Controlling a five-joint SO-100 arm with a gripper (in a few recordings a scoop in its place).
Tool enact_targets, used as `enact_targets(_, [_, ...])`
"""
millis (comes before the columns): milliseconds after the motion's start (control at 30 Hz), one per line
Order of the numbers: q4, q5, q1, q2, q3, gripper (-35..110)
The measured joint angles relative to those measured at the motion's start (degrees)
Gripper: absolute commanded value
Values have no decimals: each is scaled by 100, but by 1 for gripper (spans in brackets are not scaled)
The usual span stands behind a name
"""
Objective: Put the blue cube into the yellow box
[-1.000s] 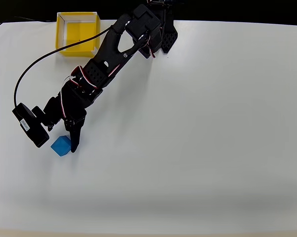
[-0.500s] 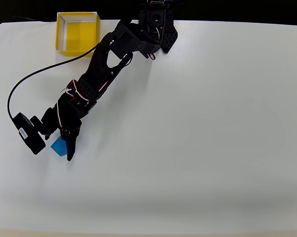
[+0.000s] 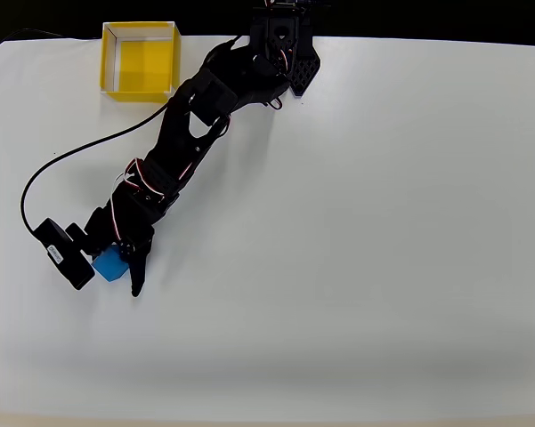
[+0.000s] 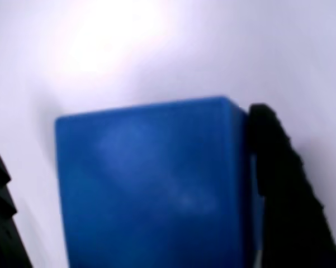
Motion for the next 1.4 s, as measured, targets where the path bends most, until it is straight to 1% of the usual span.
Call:
enact_targets(167, [0, 97, -79, -44, -18, 43])
enact_targets(533, [70, -79, -79, -44, -18, 27])
enact_targets(867, [510, -237, -79, -26, -35, 15])
enact_targets(1167, [677, -334, -70, 105, -35, 12])
enact_targets(1400, [1195, -422, -70, 861, 387, 12])
